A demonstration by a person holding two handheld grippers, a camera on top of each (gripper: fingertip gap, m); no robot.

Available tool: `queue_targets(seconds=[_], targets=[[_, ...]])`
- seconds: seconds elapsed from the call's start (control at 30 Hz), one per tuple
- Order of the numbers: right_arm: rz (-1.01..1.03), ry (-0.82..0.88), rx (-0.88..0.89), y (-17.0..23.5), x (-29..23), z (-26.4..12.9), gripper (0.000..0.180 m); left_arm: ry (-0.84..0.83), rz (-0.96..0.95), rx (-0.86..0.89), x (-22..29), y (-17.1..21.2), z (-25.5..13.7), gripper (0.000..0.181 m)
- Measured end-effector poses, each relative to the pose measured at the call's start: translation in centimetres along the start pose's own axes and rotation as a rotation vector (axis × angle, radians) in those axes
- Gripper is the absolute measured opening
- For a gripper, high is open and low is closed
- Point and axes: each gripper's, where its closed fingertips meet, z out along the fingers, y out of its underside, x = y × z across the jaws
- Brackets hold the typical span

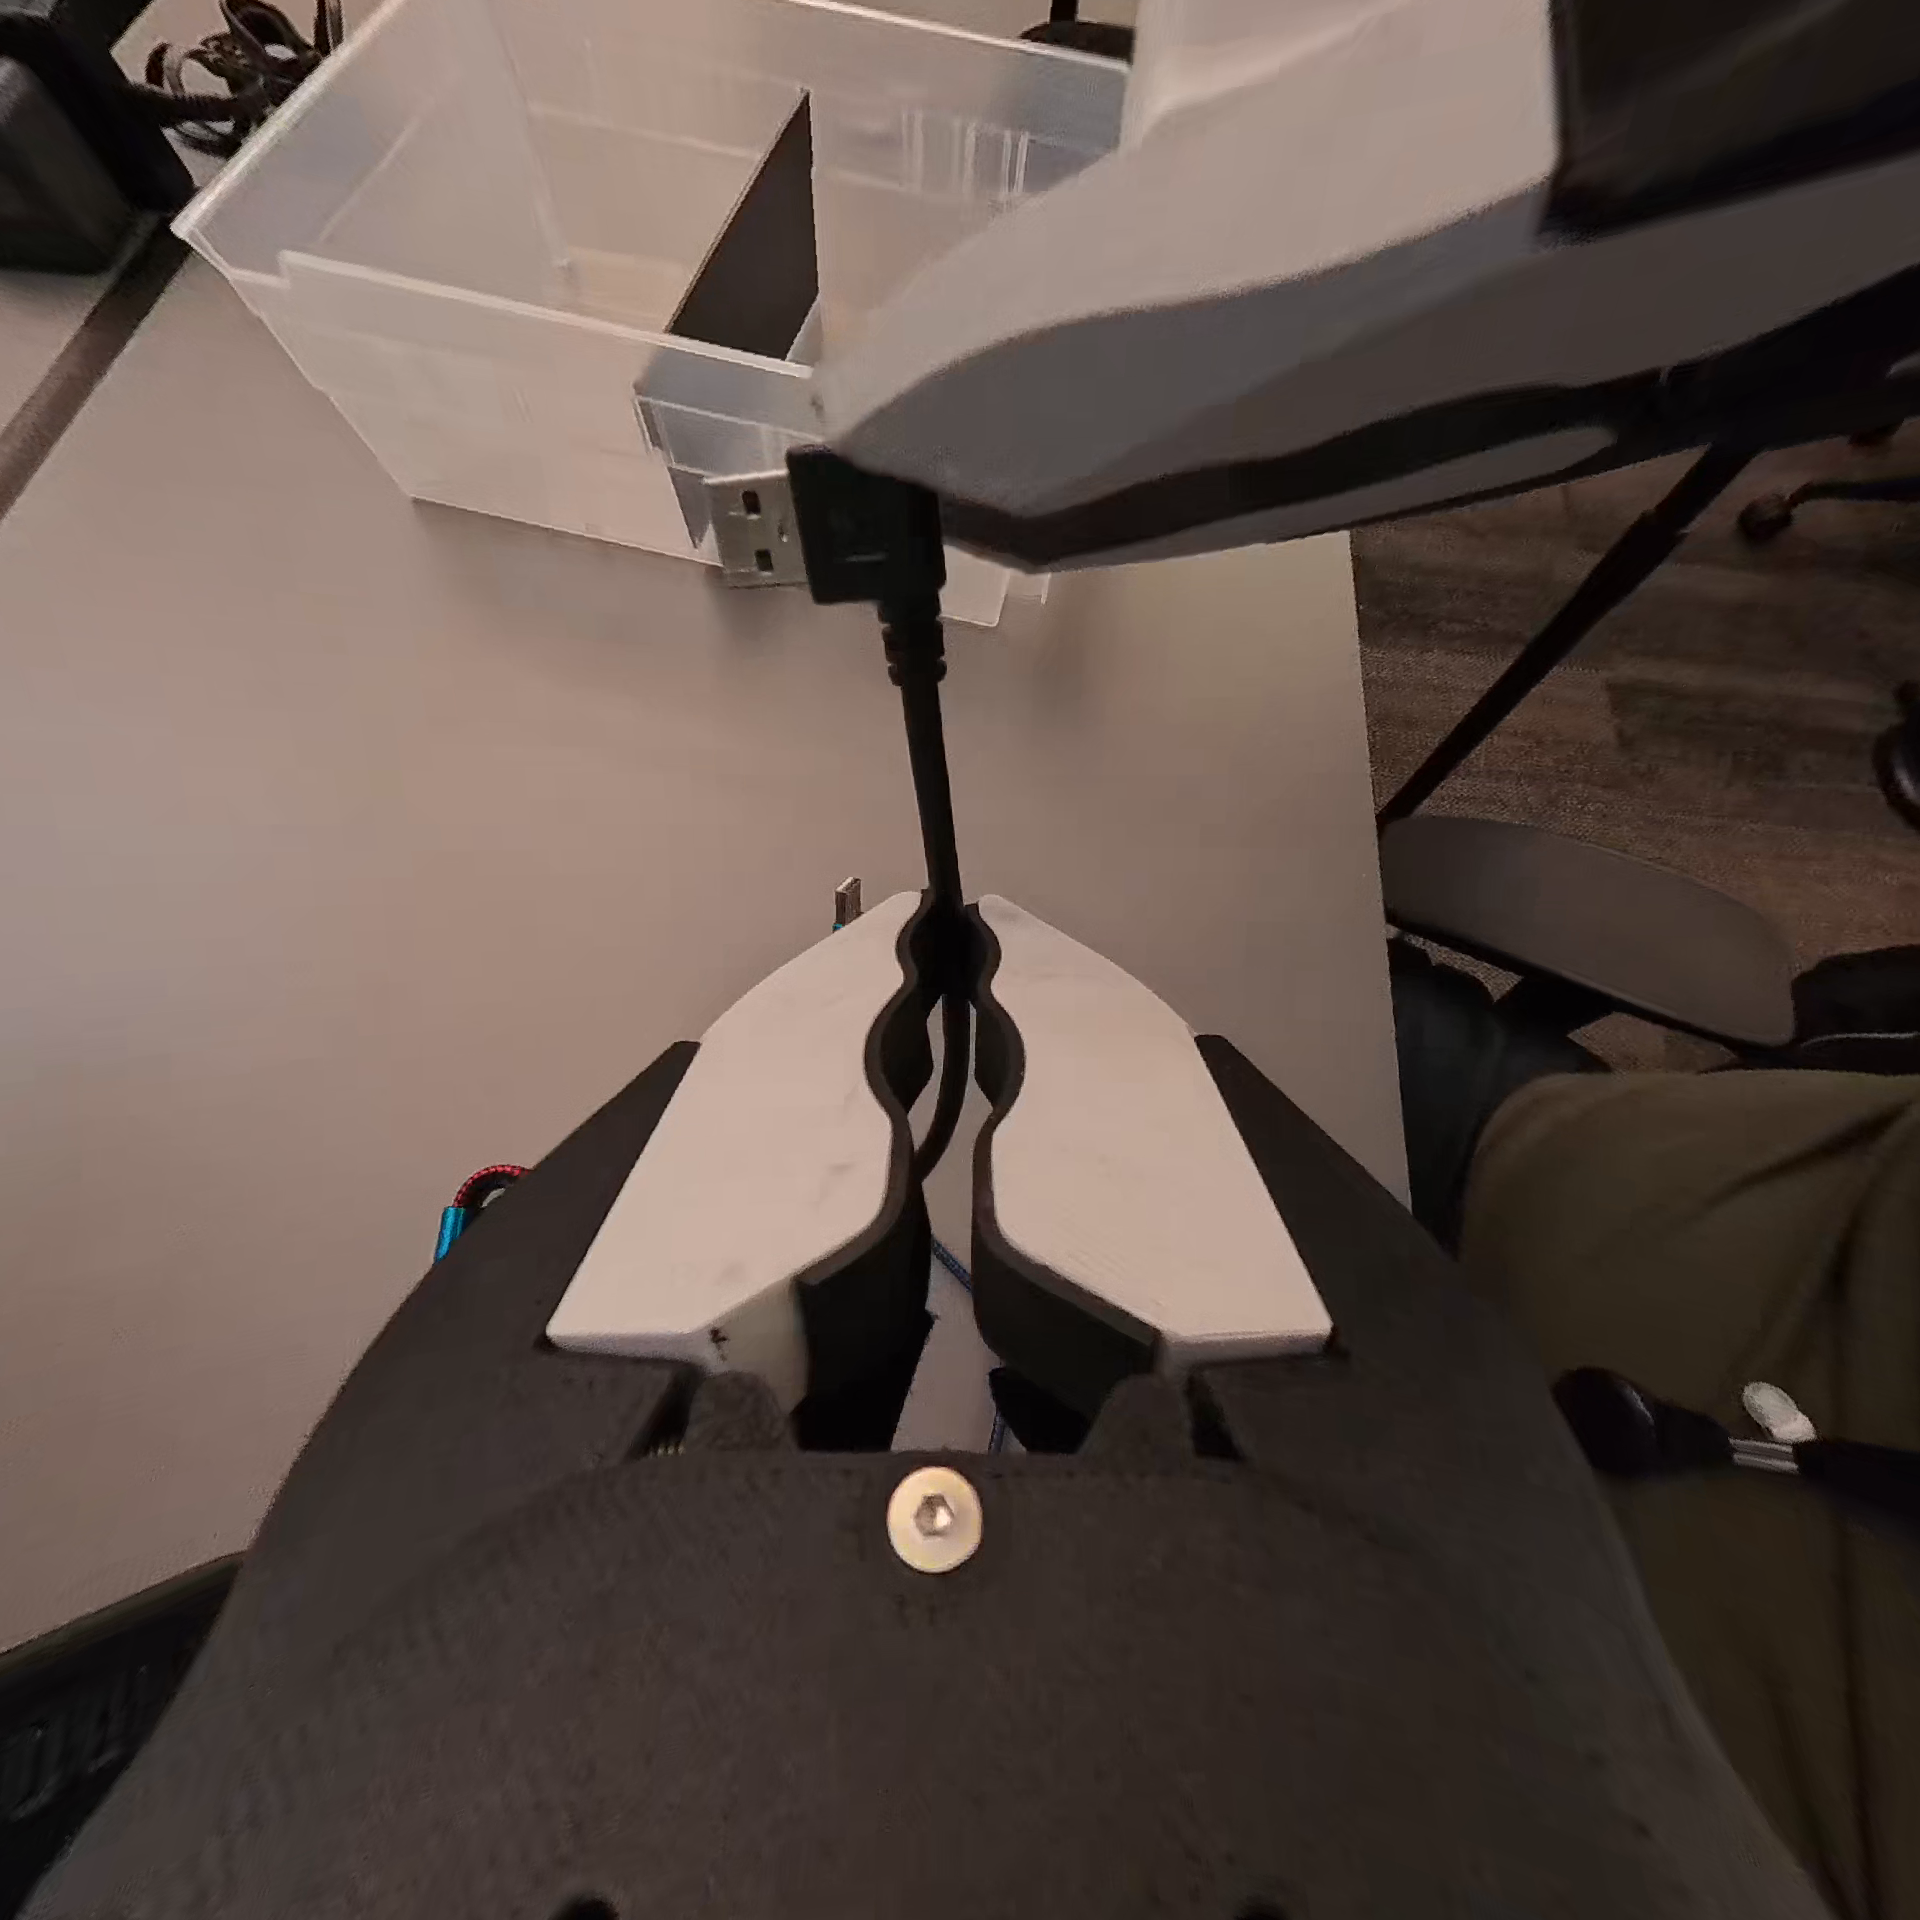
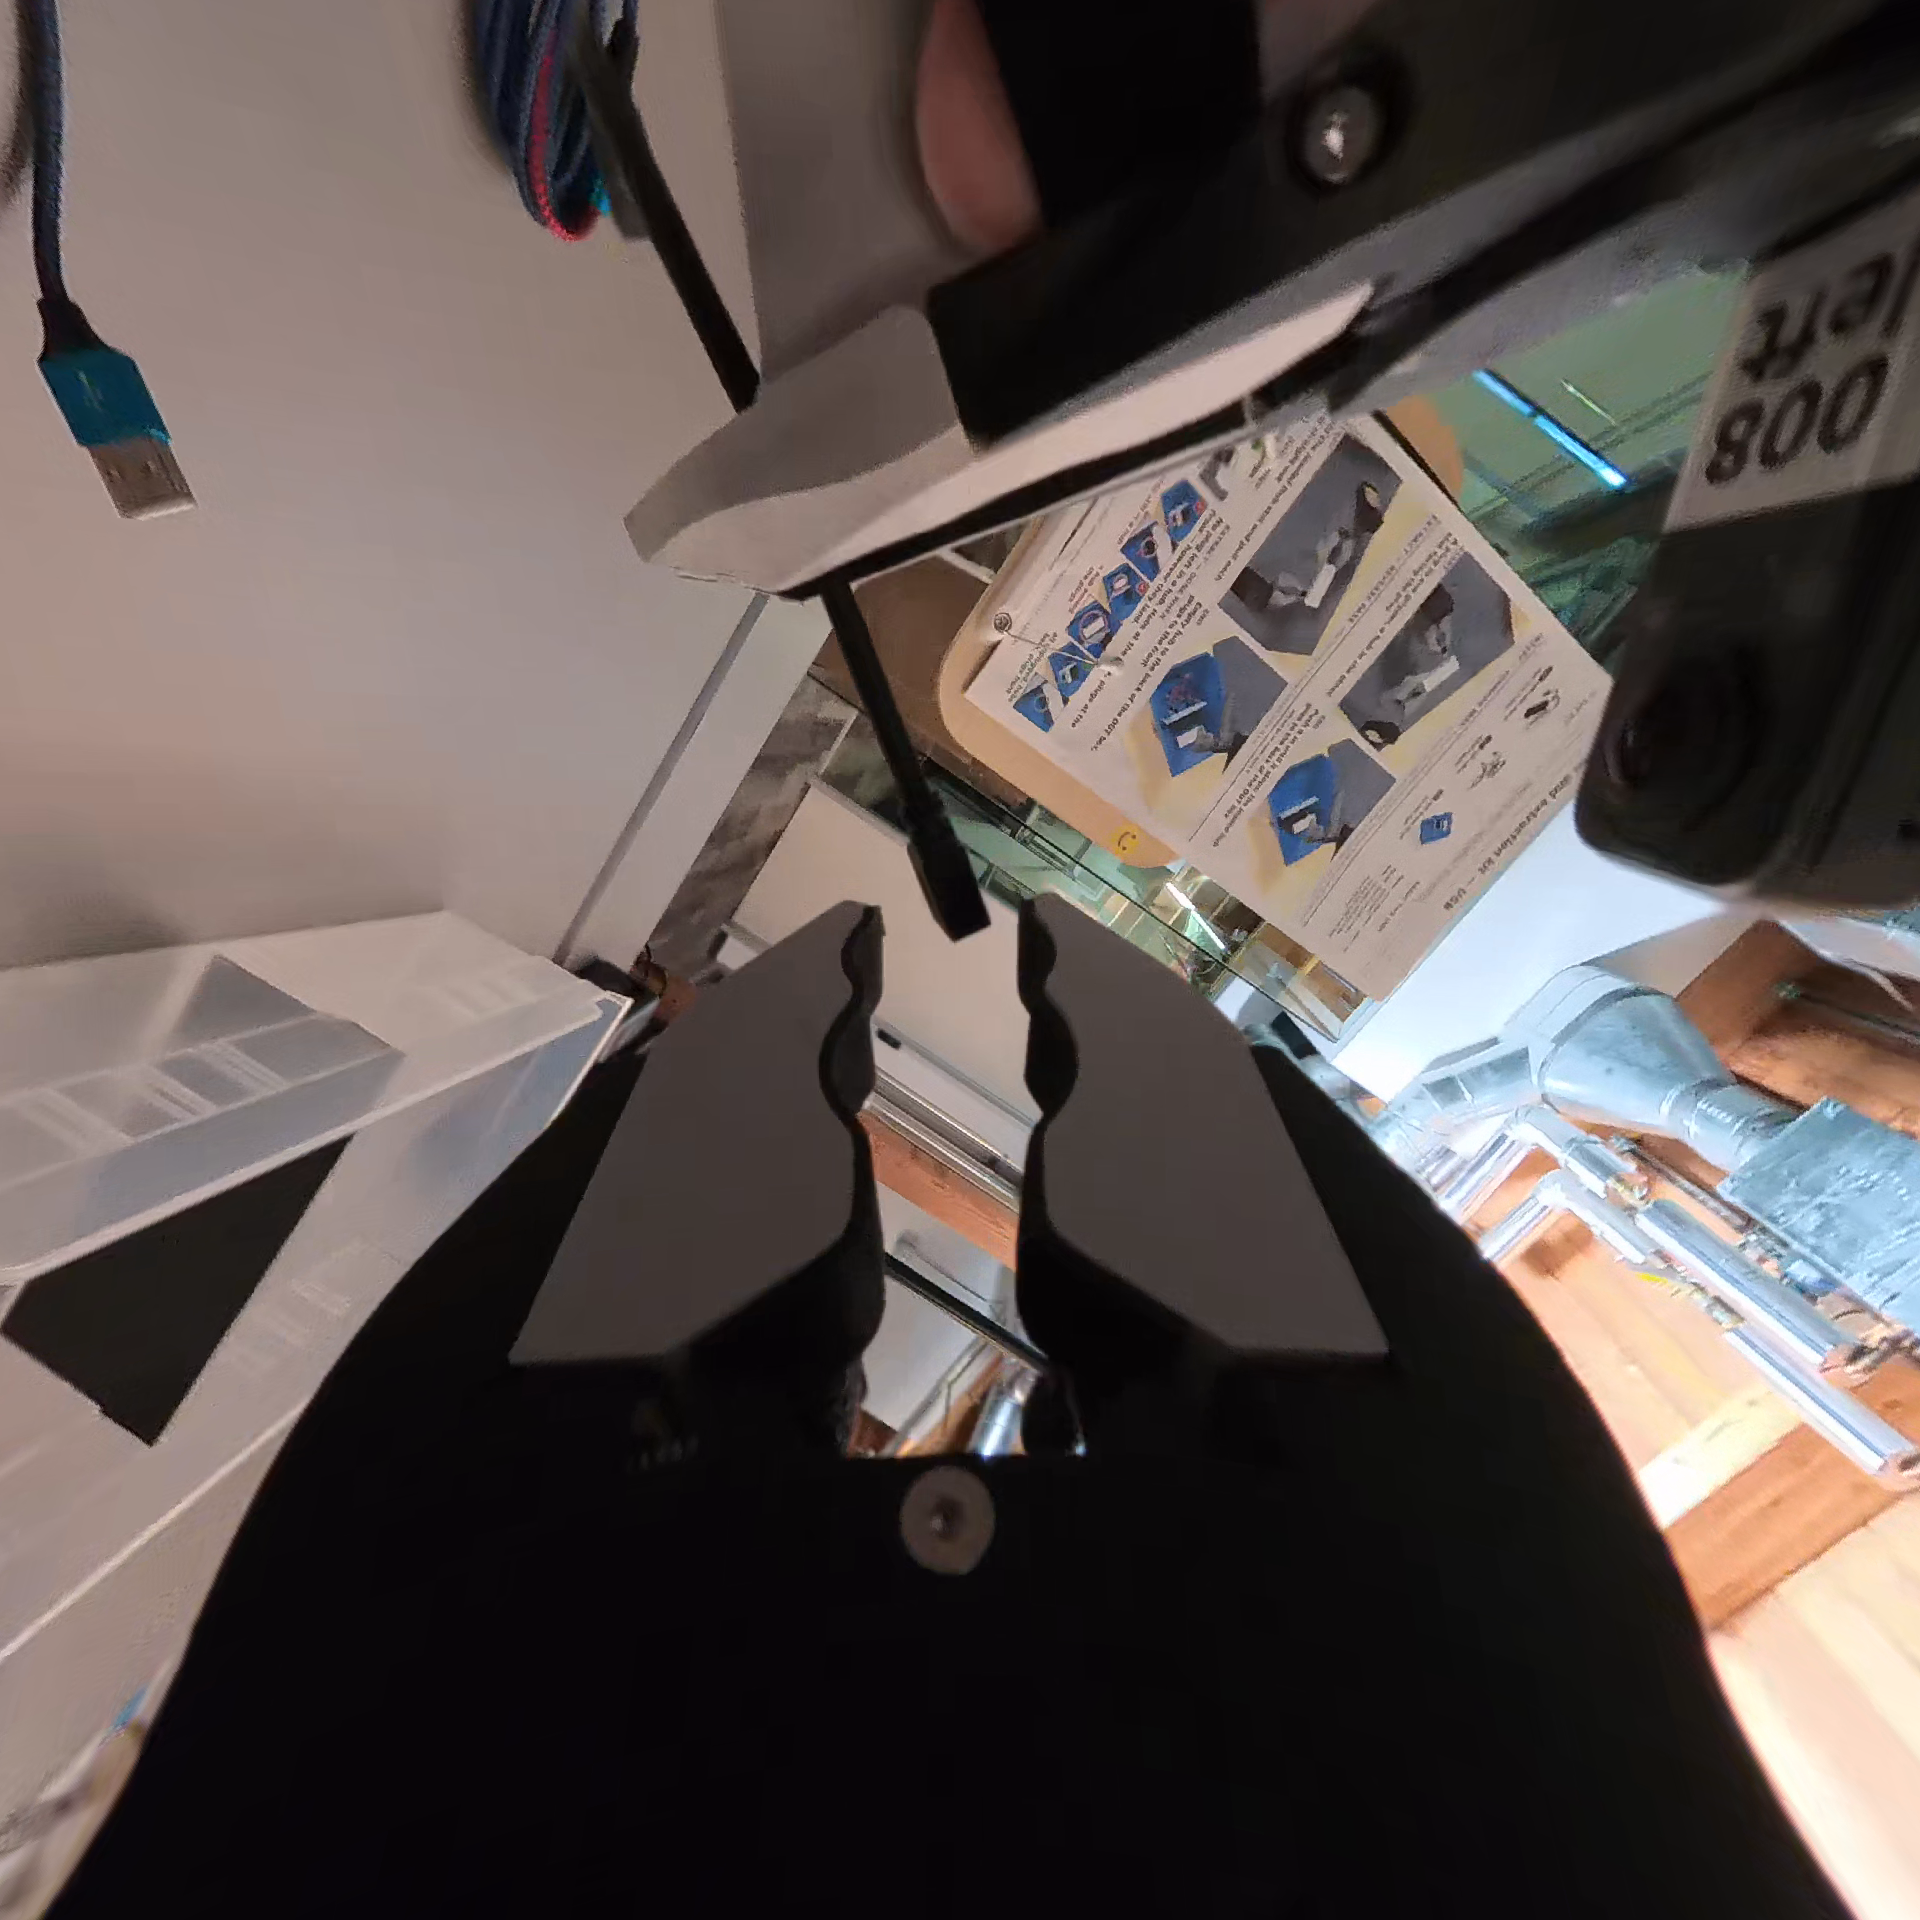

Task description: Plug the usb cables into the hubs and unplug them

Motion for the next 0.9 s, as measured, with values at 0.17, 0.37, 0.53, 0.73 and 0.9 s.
queue_targets(seconds=[0.17,0.37,0.53,0.73,0.9], targets=[[-0.059,-0.061,-0.029,-0.4,-0.7,0.8,0.014,0.009,-0.011,-0.016,-0.1,0.3,0.2,0.002],[-0.125,-0.073,-0.049,-0.6,-1.1,1.0,0.011,0.014,-0.014,-0.023,-0.1,0.4,0.2,0.002],[-0.14,-0.125,-0.06,-0.8,-1.9,1.2,0.009,0.016,-0.017,-0.037,-0.1,0.7,0.4,0.002],[-0.131,-0.112,-0.066,-0.7,-1.5,1.2,0.01,0.021,-0.016,-0.033,0.0,0.5,0.2,0.002],[-0.137,-0.104,-0.071,-0.5,-1.4,1.3,0.011,0.025,-0.013,-0.044,0.1,0.7,0.3,0.002]])
